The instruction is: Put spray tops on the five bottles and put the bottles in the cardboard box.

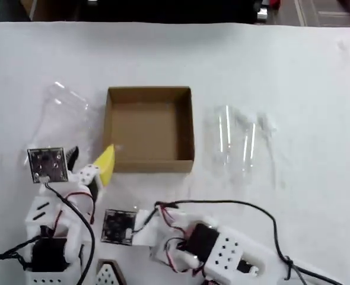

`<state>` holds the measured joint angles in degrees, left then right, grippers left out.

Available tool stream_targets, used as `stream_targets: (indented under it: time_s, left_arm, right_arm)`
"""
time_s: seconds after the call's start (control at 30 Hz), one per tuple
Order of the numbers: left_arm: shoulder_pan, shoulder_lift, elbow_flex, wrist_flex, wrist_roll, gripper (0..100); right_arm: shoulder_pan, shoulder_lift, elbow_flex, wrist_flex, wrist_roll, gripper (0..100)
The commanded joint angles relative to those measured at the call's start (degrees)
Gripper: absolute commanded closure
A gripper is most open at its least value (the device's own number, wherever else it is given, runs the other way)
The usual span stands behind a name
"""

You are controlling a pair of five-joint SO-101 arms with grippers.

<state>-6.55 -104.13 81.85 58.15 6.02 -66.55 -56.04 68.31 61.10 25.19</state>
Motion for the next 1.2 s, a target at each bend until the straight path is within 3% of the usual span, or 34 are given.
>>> stream_targets:
  time_s: [0.0, 0.37, 0.7, 1.17]
  left_arm:
    - [-1.5, -0.4, -0.3, -3.0, -0.4, 72]
    - [-3.9, -0.4, -0.3, -3.1, -0.3, 72]
    - [-4.0, -0.4, -0.3, -3.1, -0.4, 72]
    - [-4.0, -0.4, -0.3, -3.1, -0.4, 72]
  right_arm:
    - [-4.4, 1.9, -2.6, -2.9, -4.5, 75.5]
    - [-4.7, 2.0, 6.8, -16.7, -5.1, 75.5]
    - [-1.5, 2.4, 6.9, -18.6, -8.7, 75.5]
    - [1.0, 1.9, 4.6, -14.8, -7.8, 75.5]
